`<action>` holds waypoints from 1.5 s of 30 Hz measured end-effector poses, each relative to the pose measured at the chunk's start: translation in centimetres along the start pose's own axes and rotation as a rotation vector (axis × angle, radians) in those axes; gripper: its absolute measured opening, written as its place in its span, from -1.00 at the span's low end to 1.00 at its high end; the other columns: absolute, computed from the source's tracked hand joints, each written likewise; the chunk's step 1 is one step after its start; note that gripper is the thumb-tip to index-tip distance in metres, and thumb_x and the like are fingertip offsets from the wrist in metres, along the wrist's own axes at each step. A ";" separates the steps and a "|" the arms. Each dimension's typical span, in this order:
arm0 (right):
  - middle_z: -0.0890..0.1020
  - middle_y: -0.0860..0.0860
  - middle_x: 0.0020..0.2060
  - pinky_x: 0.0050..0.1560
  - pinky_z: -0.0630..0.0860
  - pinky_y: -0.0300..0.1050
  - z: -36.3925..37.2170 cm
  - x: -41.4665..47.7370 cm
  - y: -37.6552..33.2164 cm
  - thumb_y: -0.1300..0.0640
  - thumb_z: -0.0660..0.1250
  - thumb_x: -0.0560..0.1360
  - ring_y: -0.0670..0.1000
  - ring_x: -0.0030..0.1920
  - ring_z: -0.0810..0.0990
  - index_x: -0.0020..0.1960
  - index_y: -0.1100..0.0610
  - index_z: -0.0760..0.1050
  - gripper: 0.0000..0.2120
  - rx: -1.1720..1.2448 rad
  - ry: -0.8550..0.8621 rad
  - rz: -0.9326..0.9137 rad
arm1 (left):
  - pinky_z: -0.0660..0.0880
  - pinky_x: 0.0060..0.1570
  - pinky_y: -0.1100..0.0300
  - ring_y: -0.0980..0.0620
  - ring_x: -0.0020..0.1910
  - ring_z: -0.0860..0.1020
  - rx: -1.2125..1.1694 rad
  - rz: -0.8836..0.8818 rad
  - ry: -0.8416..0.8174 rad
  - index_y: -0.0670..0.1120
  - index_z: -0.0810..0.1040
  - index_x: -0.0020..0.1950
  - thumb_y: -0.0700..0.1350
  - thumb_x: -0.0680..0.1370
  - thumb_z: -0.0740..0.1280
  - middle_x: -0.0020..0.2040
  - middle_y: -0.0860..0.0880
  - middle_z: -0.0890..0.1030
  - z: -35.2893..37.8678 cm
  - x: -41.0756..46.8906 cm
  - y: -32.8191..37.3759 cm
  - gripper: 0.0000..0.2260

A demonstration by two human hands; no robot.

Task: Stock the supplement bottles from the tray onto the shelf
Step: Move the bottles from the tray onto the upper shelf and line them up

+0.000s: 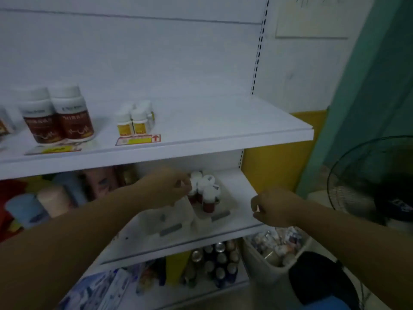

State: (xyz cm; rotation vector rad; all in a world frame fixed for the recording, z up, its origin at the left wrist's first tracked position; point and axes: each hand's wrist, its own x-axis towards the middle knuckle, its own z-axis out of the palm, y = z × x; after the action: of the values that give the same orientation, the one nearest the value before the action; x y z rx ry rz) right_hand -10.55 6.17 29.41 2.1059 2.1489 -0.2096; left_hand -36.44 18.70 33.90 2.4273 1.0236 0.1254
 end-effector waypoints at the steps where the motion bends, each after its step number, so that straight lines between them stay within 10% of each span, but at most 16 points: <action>1: 0.62 0.05 0.05 -0.13 0.32 -0.23 1.8 0.5 1.2 -0.06 0.18 0.55 0.04 0.06 0.53 0.19 0.04 0.50 -0.70 0.020 -0.036 0.040 | 0.58 -0.25 0.22 0.06 -0.25 0.63 -0.061 -0.043 -0.002 0.11 0.54 -0.13 0.00 0.53 0.29 -0.16 0.01 0.62 1.7 0.8 -1.0 -0.93; 7: 0.69 0.18 -0.10 -0.03 0.57 -0.08 10.7 5.7 2.4 0.21 0.37 0.46 0.11 -0.10 0.65 0.14 0.23 0.55 -0.74 0.348 0.103 0.093 | 0.39 0.13 0.20 -0.12 0.21 0.49 -0.164 -0.190 -0.059 -0.18 0.50 0.25 -0.19 0.54 0.30 0.22 -0.17 0.54 11.3 7.9 -6.7 -0.72; 19: 0.43 0.14 0.36 0.34 0.30 0.01 13.9 22.2 2.0 0.26 0.29 0.49 0.13 0.33 0.41 0.42 0.15 0.30 -0.49 0.329 0.119 0.101 | 0.37 0.03 0.16 -0.06 0.15 0.54 -0.363 -0.425 0.330 0.11 0.36 0.24 0.08 0.41 0.40 0.20 0.03 0.57 20.6 18.9 -8.0 -0.56; 23: 0.61 0.16 -0.07 -0.01 0.43 0.04 14.5 23.5 1.2 0.28 0.26 0.48 0.21 0.07 0.55 0.09 0.16 0.51 -0.80 0.274 0.177 0.181 | 0.46 0.00 0.13 -0.08 0.10 0.57 -0.350 -0.431 0.367 0.06 0.43 0.19 0.12 0.41 0.37 0.15 0.00 0.60 20.6 19.2 -8.1 -0.60; 27: 0.30 -0.03 -0.44 -0.20 0.34 -0.05 14.3 24.0 1.6 0.25 0.18 0.51 0.19 -0.07 0.59 -0.23 0.05 0.40 -0.81 0.154 0.074 0.160 | 0.43 0.01 0.16 -0.10 0.11 0.57 -0.377 -0.519 0.337 0.07 0.43 0.20 0.21 0.41 0.32 0.15 -0.01 0.60 20.7 19.5 -8.2 -0.58; 33: 0.50 -0.03 -0.04 -0.02 0.44 -0.17 12.8 21.9 2.8 -0.02 0.49 0.32 -0.03 -0.07 0.51 0.13 0.10 0.50 -0.56 0.715 0.270 0.267 | 0.55 -0.05 0.34 0.03 0.02 0.59 -1.049 -0.437 0.427 -0.08 0.51 0.08 -0.22 0.36 0.52 0.00 0.03 0.61 15.8 17.1 -6.9 -0.65; 39: 0.61 -0.18 -0.18 -0.27 0.46 -0.50 8.4 12.7 1.6 0.13 0.52 0.34 -0.25 -0.20 0.59 -0.17 -0.12 0.52 -0.78 1.427 0.380 0.289 | 0.53 0.09 0.07 -0.02 0.05 0.61 -1.292 -0.444 0.468 -0.07 0.55 0.15 -0.13 0.49 0.36 0.07 -0.08 0.65 13.2 8.6 -1.5 -0.76; 45: 0.73 -0.07 -0.15 -0.22 0.60 -0.18 3.5 4.7 -0.7 0.07 0.41 0.30 -0.04 -0.11 0.69 -0.10 -0.02 0.67 -0.82 1.909 0.268 0.085 | 0.58 -0.05 0.06 -0.09 -0.03 0.64 -1.345 -0.351 0.462 -0.07 0.56 0.07 0.02 0.26 0.43 -0.02 -0.12 0.69 10.9 2.5 4.7 -0.59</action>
State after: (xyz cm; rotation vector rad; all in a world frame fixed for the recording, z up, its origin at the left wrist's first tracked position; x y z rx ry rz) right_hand -11.34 10.15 25.09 2.7050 1.8567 -3.0097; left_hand -28.68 13.22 26.36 0.9939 1.0102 0.9341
